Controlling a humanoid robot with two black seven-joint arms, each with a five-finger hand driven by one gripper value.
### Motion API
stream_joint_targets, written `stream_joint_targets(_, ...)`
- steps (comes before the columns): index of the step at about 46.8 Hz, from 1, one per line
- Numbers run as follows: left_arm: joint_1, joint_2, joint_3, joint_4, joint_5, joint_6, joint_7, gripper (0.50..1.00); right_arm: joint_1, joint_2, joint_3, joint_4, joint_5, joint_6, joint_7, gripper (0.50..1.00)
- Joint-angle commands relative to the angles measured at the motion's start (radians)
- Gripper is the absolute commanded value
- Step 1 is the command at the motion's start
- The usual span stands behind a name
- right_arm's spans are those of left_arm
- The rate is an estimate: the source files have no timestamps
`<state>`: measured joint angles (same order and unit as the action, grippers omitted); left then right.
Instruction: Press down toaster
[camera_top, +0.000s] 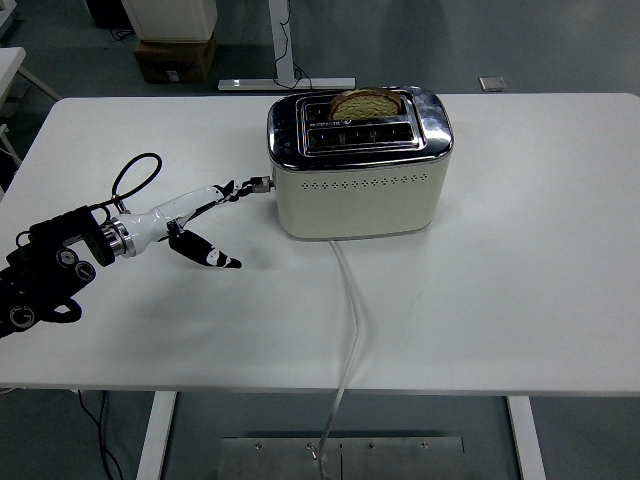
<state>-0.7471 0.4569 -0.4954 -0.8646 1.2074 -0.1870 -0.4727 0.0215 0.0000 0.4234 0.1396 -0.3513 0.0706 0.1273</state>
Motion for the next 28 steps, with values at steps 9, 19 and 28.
stream_joint_targets(9, 0.002, -0.021, 0.000, 0.030, -0.002, 0.000, 0.000, 1.000, 0.000, 0.000, 0.000, 0.000, 0.000, 0.000, 0.000, 1.000)
stream_joint_targets(19, 0.008, -0.027, 0.000, 0.045, -0.002, 0.000, 0.000, 1.000, 0.000, 0.000, 0.000, 0.000, 0.000, 0.000, 0.000, 1.000)
stream_joint_targets(28, 0.015, -0.029, 0.000, 0.047, -0.005, 0.000, 0.000, 1.000, 0.000, 0.000, 0.000, 0.000, 0.000, 0.000, 0.000, 1.000)
